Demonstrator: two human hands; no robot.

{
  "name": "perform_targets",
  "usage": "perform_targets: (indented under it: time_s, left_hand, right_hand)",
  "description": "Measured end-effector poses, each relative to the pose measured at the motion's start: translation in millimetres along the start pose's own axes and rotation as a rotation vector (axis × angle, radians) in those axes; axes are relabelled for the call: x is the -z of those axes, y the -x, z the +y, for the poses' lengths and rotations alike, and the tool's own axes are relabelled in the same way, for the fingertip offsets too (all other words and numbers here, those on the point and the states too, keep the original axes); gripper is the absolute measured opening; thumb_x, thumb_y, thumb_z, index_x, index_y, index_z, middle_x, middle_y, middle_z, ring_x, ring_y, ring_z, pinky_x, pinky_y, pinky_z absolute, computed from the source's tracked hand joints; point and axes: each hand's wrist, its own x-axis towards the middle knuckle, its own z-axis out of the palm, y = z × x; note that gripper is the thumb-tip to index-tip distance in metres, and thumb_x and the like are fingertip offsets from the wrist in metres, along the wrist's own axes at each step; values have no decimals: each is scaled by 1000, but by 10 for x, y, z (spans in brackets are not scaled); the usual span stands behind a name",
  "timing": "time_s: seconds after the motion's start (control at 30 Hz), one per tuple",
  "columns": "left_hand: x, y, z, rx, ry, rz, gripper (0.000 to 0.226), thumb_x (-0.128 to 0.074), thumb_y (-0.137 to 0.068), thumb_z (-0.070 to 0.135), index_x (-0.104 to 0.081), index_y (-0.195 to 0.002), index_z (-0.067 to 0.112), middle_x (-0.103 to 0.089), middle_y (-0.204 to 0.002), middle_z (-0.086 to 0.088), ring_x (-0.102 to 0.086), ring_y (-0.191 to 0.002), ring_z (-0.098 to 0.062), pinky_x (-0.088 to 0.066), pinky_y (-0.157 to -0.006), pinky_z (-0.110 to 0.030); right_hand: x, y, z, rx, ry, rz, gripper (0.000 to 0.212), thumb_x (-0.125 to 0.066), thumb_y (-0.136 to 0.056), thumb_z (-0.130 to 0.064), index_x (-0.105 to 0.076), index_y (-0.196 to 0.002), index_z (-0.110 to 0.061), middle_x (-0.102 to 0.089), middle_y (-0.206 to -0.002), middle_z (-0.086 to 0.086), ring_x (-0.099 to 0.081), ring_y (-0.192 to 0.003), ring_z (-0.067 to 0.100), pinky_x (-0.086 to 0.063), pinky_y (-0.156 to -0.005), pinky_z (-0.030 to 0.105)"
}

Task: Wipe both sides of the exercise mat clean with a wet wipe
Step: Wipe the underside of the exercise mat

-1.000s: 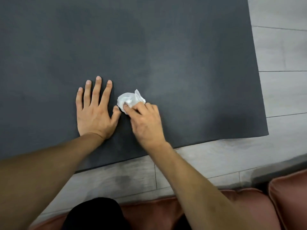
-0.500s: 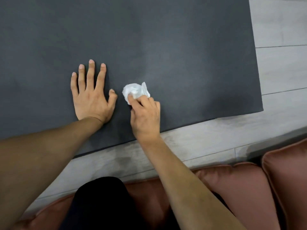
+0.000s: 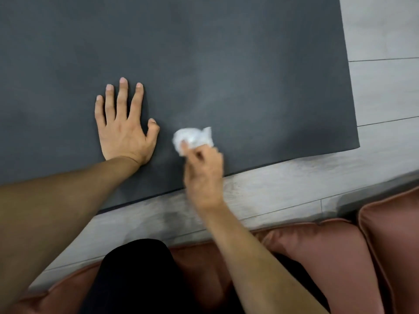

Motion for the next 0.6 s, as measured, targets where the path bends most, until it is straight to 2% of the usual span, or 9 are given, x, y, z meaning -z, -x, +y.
perform_targets:
  time_s: [0.1, 0.17, 0.23, 0.3, 0.37, 0.4, 0.47, 0.53, 0.6]
  left_hand:
    - [14, 0, 1, -10, 11, 4, 73, -38, -95, 43, -19, -164, 26, -13, -172, -6, -9, -158, -33, -4, -129, -51]
    - [19, -3, -1, -7, 2, 8, 73, -38, -96, 43, -19, -164, 26, -13, -172, -6, -9, -158, -33, -4, -129, -52]
    - [11, -1, 3, -9, 0, 5, 73, -37, -96, 44, -19, -164, 26, -13, -172, -7, -9, -158, -33, -4, -129, -52]
    - [4, 2, 7, -7, 2, 7, 73, -37, -96, 45, -19, -164, 26, -13, -172, -7, -10, -158, -33, -4, -129, -52]
    - [4, -2, 12, -5, 2, 8, 73, -37, -96, 45, -20, -164, 26, -13, -172, -7, -10, -158, -33, -4, -129, -51]
    - [8, -4, 15, -3, 1, 10, 73, -37, -95, 45, -20, -164, 26, -13, -172, -7, -10, -158, -33, -4, -129, -51]
    - [12, -3, 14, -3, -2, 14, 73, -37, -95, 45, -20, -164, 26, -13, -172, -7, -9, -158, -33, -4, -129, -51]
    - [13, 2, 15, -5, -1, 15, 73, -37, -95, 45, -20, -164, 25, -14, -172, -7, -10, -158, -34, -5, -129, -52]
    - [17, 6, 12, -7, -3, 10, 73, -37, -95, 45, -21, -164, 25, -14, -172, -7, -10, -158, -34, -5, -128, -52]
  right_hand:
    - [112, 123, 4, 308, 28, -167, 37, -65, -85, -8, -68, -120, -20, -61, -92, 4, -51, -79, 27, -39, -69, 40]
    - [296, -8, 533, 301, 91, -135, 40, -66, -82, -2, -70, -118, -20, -61, -88, 5, -53, -76, 27, -39, -65, 39]
    - [525, -101, 1175, 98, 210, -32, 45, -61, -79, 1, -71, -116, -21, -63, -87, 8, -56, -72, 32, -40, -61, 40]
    - [731, -111, 1547, -241, 276, 55, 44, -58, -79, -3, -71, -115, -24, -62, -93, 13, -56, -78, 37, -41, -68, 42]
    - [693, -66, 1429, -457, 212, 154, 40, -56, -79, -5, -70, -112, -20, -60, -94, 14, -56, -82, 38, -45, -75, 44]
    - [597, -30, 1232, -481, 153, 185, 38, -57, -79, -4, -71, -112, -17, -60, -95, 14, -57, -83, 37, -47, -77, 43]
    - [345, 104, 694, -377, 29, 164, 35, -59, -80, -5, -71, -112, -14, -61, -97, 13, -56, -83, 34, -49, -79, 42]
    - [152, 264, 148, -194, -23, 50, 35, -60, -81, -6, -70, -114, -14, -61, -93, 11, -52, -79, 31, -47, -76, 41]
    - [106, 348, -65, 25, -36, -98, 35, -57, -85, -8, -68, -117, -15, -58, -88, 8, -49, -76, 28, -46, -72, 42]
